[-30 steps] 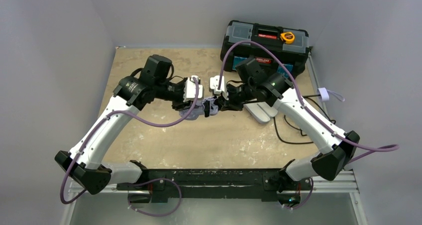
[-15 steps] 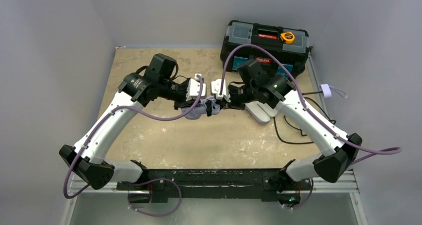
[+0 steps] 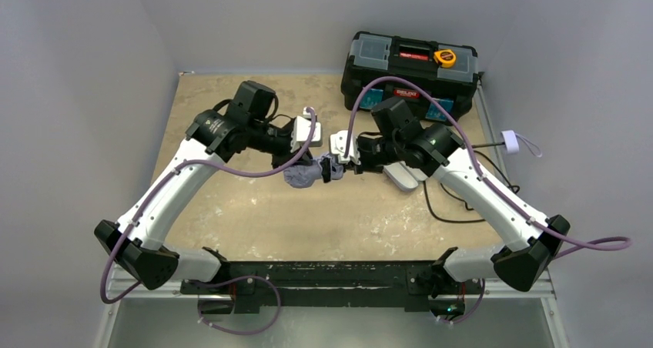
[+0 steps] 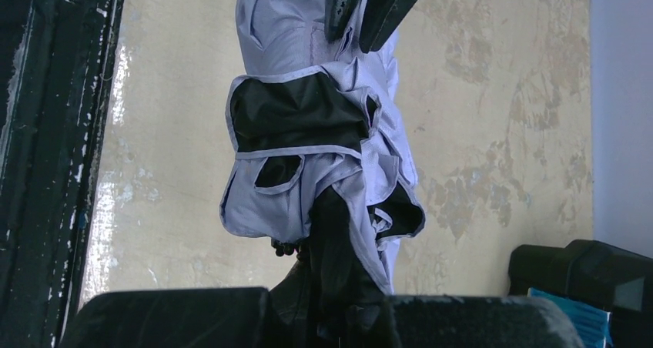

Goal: Open the umbrella

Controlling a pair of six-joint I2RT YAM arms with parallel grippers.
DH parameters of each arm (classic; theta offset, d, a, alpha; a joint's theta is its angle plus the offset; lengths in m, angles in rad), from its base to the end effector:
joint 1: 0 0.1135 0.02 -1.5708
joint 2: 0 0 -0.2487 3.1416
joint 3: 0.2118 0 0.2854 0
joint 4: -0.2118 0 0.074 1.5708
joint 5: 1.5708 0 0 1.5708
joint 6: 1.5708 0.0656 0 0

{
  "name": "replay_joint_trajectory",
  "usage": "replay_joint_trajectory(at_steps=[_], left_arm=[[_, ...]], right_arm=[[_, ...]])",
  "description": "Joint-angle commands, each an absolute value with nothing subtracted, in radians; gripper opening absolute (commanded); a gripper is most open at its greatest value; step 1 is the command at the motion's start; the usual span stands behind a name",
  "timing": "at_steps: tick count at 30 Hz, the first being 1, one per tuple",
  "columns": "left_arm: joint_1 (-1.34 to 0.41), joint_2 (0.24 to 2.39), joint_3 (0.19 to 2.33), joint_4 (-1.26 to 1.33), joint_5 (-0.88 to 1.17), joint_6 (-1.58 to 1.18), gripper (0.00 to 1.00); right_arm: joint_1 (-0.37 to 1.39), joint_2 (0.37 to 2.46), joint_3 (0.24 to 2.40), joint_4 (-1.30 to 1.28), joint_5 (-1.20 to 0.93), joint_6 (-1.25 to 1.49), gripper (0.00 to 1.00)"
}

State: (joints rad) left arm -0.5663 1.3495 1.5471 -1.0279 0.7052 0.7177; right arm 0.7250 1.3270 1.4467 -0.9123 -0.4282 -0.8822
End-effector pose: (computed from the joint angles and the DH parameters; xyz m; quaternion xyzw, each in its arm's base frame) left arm 0.2395 -0.2027 0.3782 0.6240 0.6259 -0.2953 0.3630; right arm 0.2242 0.2350 0.3525 -0.7068 0.5696 0.1669 0.3850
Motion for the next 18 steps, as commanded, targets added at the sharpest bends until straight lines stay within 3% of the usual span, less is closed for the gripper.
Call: replay_joint_trajectory(at_steps=[1,3,18], left_arm=[[-0.582,1.363,1.552,-0.986,0.602,0.727,0.14],[-0.585,1.367,1.547,-0.956,0.572,0.694,0.01],[-0.419,1.597,1.789,-0.915,0.578,0.351,0.0]], right_arm=[[0.742,1.287,1.485,-0.789,-0.512,-0.846,0.0],[0.742,1.285,1.483,-0.785,-0.512,-0.835,0.0],[0.792,1.206,1.409,-0.764,-0.523,-1.091,0.0]])
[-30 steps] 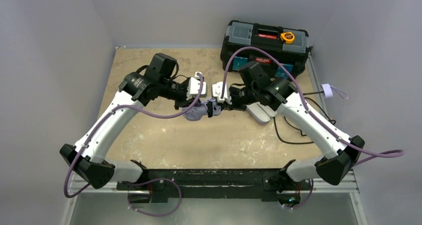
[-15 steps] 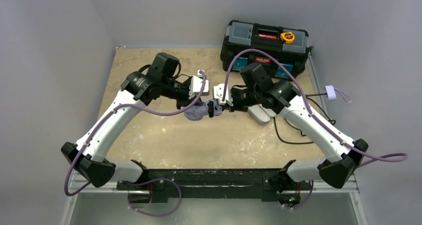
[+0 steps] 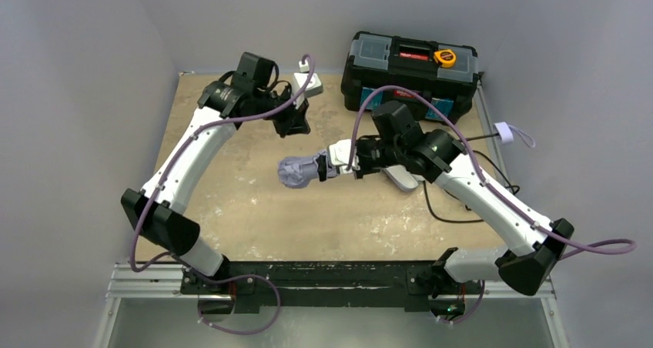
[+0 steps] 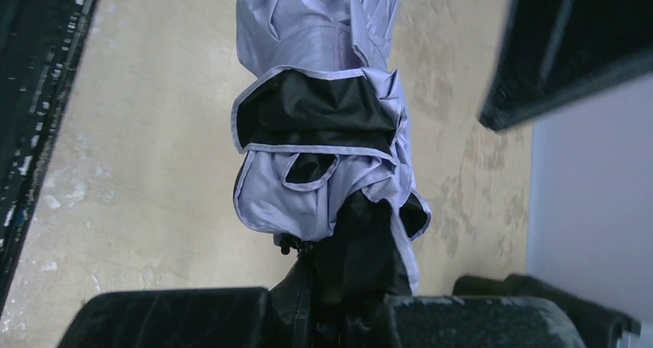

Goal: Open the umbrella

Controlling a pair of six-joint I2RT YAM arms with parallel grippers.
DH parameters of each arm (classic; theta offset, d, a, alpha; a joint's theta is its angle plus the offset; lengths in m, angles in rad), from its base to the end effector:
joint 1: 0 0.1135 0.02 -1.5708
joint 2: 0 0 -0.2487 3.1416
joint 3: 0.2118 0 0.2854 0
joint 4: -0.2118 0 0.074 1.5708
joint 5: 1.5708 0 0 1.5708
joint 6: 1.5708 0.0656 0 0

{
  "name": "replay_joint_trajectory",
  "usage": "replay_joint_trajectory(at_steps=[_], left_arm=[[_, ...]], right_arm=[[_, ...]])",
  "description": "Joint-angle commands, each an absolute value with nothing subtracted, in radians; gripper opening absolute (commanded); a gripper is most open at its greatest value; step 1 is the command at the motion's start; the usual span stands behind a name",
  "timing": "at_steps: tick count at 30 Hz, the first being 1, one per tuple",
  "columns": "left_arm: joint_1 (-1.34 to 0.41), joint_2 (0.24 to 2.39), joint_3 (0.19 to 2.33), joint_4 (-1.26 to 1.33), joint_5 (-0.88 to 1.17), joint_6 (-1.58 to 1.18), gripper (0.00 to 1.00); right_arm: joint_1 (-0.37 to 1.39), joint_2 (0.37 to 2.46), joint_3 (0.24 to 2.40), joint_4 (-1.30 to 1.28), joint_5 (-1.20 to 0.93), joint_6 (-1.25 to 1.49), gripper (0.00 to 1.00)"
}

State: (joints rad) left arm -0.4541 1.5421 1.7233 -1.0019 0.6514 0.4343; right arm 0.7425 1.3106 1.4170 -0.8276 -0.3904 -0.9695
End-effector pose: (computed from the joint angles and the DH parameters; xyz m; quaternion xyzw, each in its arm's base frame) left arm 0.3083 -0.1948 0.3791 0.4847 0.7456 -0.3012 0.3441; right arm 0.2250 0.2403 0.3542 -0.7274 0.5255 0.1298 0.4217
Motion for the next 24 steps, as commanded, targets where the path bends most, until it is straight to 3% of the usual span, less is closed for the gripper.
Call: replay_joint_trajectory(at_steps=[1,6,8,9,11,16,21,24], left_arm=[[-0.42,1.608,1.789,-0.914,0.571,0.346,0.0],[-0.389,1.614,1.739,-0.943,0.59,0.344,0.0],[-0.291,1.568,1.701,-0.892,0.821,0.294,0.0],[-0.241,1.533,1.676,-0.845,0.938,0.259,0.07],[-0.187,1.455,1.637,-0.814,1.023,0.295,0.45],[-0.182,1.265,1.564,-0.851,1.033,0.544,0.83],[-0.201,1.228,1.603,-1.086,1.098,0.784,0.9],[-0.294,1.221,1.592,-1.159,1.015,0.862,0.92]], right_arm=[[0.793,1.195,1.397,-0.74,-0.524,-1.1,0.0],[0.793,1.159,1.355,-0.607,-0.525,-1.023,0.0],[0.792,1.184,1.383,-0.643,-0.531,-0.998,0.0],[0.792,1.198,1.394,-0.666,-0.525,-0.976,0.0],[0.785,1.23,1.411,-0.703,-0.519,-0.936,0.0],[0.761,1.271,1.427,-0.729,-0.531,-0.838,0.0],[0.732,1.317,1.459,-0.759,-0.567,-0.766,0.0],[0.73,1.317,1.459,-0.752,-0.577,-0.75,0.0]])
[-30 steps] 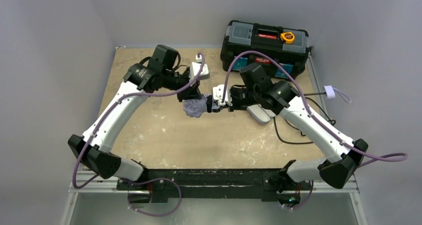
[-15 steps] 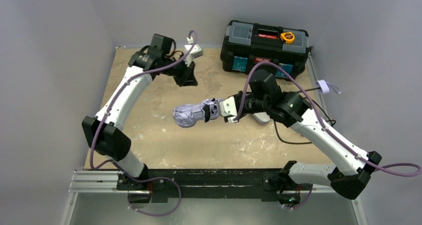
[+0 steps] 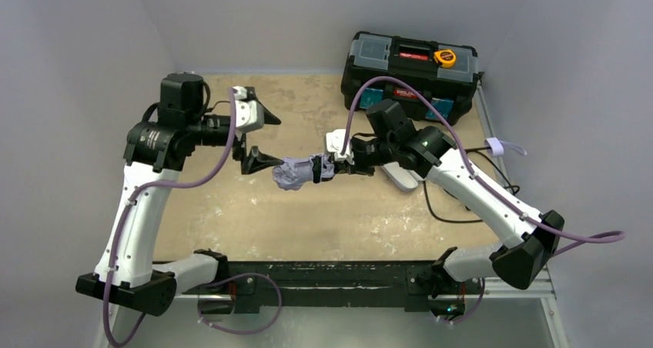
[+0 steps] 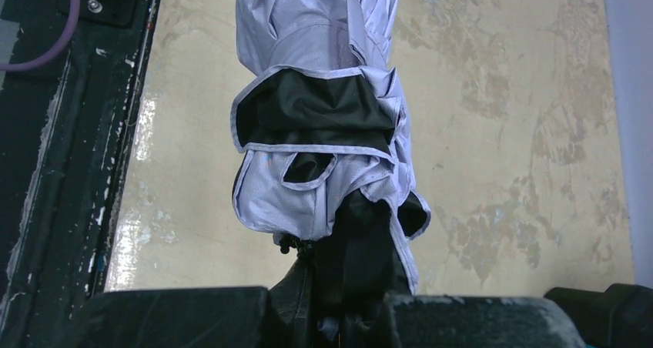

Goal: Open the umbrella

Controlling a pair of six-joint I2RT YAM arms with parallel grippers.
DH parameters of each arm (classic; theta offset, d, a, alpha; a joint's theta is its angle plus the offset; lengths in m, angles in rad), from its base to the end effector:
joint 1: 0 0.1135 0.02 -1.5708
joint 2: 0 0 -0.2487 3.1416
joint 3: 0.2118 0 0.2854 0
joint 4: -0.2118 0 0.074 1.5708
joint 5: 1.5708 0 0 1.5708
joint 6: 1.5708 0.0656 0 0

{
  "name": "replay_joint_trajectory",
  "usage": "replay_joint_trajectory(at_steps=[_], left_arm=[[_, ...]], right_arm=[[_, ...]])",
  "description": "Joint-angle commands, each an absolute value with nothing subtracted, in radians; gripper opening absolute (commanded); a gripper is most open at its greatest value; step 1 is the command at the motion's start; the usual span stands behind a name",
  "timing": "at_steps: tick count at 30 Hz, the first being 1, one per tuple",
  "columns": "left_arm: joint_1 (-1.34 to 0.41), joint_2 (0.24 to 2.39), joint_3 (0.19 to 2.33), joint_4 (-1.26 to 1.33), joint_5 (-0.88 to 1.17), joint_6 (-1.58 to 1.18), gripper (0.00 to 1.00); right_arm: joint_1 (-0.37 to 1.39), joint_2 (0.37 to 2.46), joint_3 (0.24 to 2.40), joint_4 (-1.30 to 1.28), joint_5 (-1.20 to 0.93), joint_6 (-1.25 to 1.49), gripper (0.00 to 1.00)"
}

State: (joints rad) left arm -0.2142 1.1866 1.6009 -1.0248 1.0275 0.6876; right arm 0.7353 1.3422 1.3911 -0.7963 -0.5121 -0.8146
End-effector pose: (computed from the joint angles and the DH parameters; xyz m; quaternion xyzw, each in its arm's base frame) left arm 0.2289 -0.1073 0.4494 0.5409 0.5963 -0.3294 0.4933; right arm 0.2273 0.2490 0.3401 -0.6927 0.5625 0.2166 0.3960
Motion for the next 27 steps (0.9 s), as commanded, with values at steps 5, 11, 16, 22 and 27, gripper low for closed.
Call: replay_joint_trajectory(at_steps=[5,11,16,22,27], left_arm=[[-0.419,1.203,1.511,-1.049,0.872,0.794,0.79],[-0.459,1.255,1.542,-1.011,0.821,0.687,0.57],[-0.466,1.281,1.553,-0.979,0.785,0.606,0.4],[-0.468,1.303,1.569,-0.966,0.75,0.557,0.31],[-0.468,1.319,1.593,-0.997,0.823,0.539,0.26]], right_arm=[[0.73,1.311,1.464,-0.762,-0.569,-0.744,0.0],[0.734,1.282,1.457,-0.76,-0.571,-0.791,0.0],[0.748,1.245,1.429,-0.736,-0.561,-0.839,0.0],[0.762,1.234,1.425,-0.735,-0.562,-0.875,0.0],[0.774,1.225,1.402,-0.72,-0.549,-0.91,0.0]])
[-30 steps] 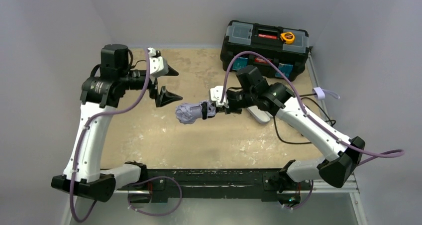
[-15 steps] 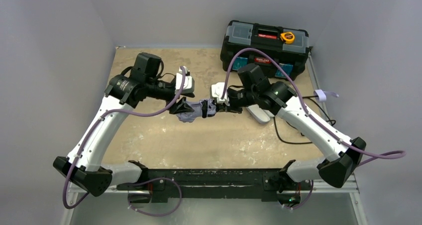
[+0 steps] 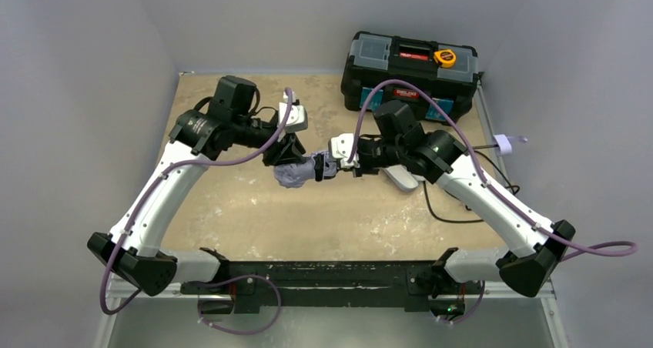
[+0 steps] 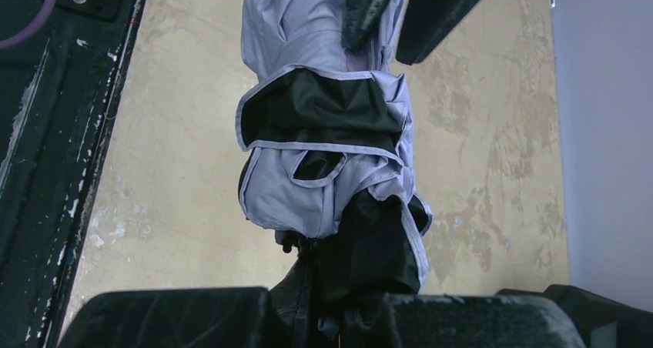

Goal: Open the umbrella

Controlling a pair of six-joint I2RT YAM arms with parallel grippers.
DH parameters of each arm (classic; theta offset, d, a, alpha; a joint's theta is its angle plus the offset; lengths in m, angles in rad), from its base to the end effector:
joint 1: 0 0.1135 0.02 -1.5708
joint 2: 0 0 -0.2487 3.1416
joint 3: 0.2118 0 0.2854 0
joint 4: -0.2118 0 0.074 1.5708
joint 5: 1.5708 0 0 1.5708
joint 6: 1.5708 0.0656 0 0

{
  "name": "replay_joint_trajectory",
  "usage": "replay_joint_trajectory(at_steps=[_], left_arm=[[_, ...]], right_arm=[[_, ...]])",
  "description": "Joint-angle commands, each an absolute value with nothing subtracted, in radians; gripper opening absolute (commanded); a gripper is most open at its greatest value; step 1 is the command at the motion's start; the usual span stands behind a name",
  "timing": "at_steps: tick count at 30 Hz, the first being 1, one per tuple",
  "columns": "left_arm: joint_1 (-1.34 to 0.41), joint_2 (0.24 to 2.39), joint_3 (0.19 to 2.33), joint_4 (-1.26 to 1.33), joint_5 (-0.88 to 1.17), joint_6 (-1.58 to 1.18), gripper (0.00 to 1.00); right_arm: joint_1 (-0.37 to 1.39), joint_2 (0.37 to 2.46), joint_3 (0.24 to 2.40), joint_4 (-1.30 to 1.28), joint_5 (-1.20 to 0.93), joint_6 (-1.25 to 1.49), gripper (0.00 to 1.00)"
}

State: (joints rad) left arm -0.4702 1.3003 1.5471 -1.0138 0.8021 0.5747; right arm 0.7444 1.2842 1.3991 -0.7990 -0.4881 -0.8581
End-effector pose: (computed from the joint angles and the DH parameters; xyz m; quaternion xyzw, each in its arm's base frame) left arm 0.2421 -0.1760 0.3965 0.5551 0.6581 -0.3400 0.3784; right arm 0.2162 0.2410 0.3603 -0.7017 0.5355 0.1943 0.4280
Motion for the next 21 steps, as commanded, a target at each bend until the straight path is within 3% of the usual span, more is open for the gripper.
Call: replay_joint_trajectory(at_steps=[1,9,13,18,19,21], left_arm=[[-0.468,1.325,1.598,-1.004,0.836,0.53,0.26],[-0.468,1.363,1.624,-1.052,0.818,0.541,0.18],[-0.48,1.33,1.586,-1.069,0.788,0.636,0.26],[-0.499,1.32,1.56,-1.061,0.775,0.673,0.24],[-0.502,1.322,1.564,-1.066,0.778,0.678,0.22],[-0.505,1.332,1.573,-1.076,0.778,0.684,0.0]], right_arm=[[0.775,1.223,1.398,-0.717,-0.542,-0.918,0.0],[0.777,1.192,1.371,-0.647,-0.524,-0.881,0.0],[0.777,1.207,1.387,-0.656,-0.527,-0.837,0.0],[0.778,1.218,1.398,-0.651,-0.528,-0.816,0.0],[0.778,1.224,1.402,-0.653,-0.527,-0.814,0.0],[0.777,1.231,1.412,-0.659,-0.526,-0.813,0.0]])
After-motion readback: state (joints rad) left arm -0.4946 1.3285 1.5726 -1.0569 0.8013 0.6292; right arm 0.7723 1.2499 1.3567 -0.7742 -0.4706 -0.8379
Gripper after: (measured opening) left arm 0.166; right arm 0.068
